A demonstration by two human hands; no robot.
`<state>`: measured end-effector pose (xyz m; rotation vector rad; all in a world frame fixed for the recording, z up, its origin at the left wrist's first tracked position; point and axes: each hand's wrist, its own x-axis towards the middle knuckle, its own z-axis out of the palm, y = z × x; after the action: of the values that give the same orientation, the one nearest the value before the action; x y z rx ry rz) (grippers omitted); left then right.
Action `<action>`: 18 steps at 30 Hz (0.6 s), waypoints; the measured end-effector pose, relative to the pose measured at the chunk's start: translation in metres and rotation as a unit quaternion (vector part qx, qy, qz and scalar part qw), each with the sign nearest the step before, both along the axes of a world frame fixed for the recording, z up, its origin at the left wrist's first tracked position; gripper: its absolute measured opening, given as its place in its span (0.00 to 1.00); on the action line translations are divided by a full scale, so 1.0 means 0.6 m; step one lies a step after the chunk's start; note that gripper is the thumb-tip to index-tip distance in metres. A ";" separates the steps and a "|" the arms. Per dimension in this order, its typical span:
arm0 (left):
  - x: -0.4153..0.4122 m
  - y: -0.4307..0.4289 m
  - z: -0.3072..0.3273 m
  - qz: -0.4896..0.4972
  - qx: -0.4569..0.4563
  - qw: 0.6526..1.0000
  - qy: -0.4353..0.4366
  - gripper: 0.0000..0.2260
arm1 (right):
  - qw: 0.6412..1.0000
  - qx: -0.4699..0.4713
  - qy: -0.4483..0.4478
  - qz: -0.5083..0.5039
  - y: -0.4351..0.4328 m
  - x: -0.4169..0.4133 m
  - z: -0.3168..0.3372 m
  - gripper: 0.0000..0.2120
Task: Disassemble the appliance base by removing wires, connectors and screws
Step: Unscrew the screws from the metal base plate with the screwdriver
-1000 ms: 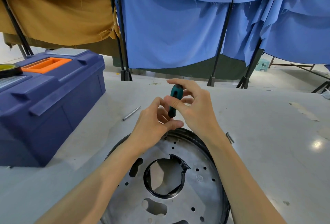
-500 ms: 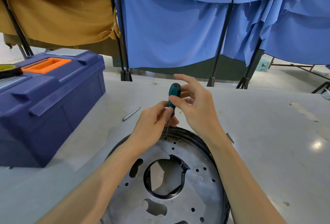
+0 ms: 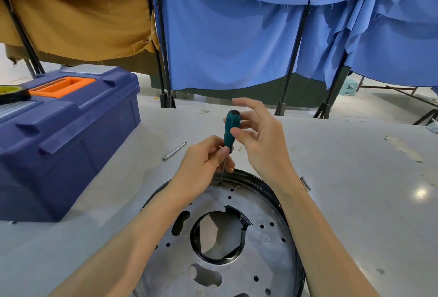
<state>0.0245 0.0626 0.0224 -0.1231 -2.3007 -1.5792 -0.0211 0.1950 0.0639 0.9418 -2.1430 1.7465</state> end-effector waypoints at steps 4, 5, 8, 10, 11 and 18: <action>-0.002 0.001 -0.001 0.033 -0.017 0.999 0.010 0.09 | 0.999 0.019 0.026 0.011 -0.003 0.006 -0.003 0.17; -0.001 0.000 -0.001 0.028 -0.026 0.999 0.013 0.10 | 0.999 0.022 0.032 0.003 -0.003 0.005 -0.003 0.17; 0.000 -0.002 -0.002 0.002 -0.040 0.999 0.026 0.06 | 1.000 0.004 0.015 -0.009 0.000 0.000 -0.002 0.21; -0.001 -0.003 -0.002 0.003 -0.038 0.999 0.025 0.08 | 1.000 0.001 0.001 -0.002 0.002 -0.003 -0.001 0.22; 0.000 -0.002 -0.001 0.006 -0.032 0.999 0.023 0.08 | 1.000 0.003 -0.001 0.006 0.002 -0.002 -0.001 0.20; 0.000 0.002 -0.001 0.007 -0.061 0.998 0.030 0.05 | 1.000 0.012 0.012 -0.005 -0.001 0.003 -0.002 0.18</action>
<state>0.0248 0.0639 0.0221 -0.1816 -2.3459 -1.4075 -0.0191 0.1944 0.0627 0.9505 -2.1540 1.7009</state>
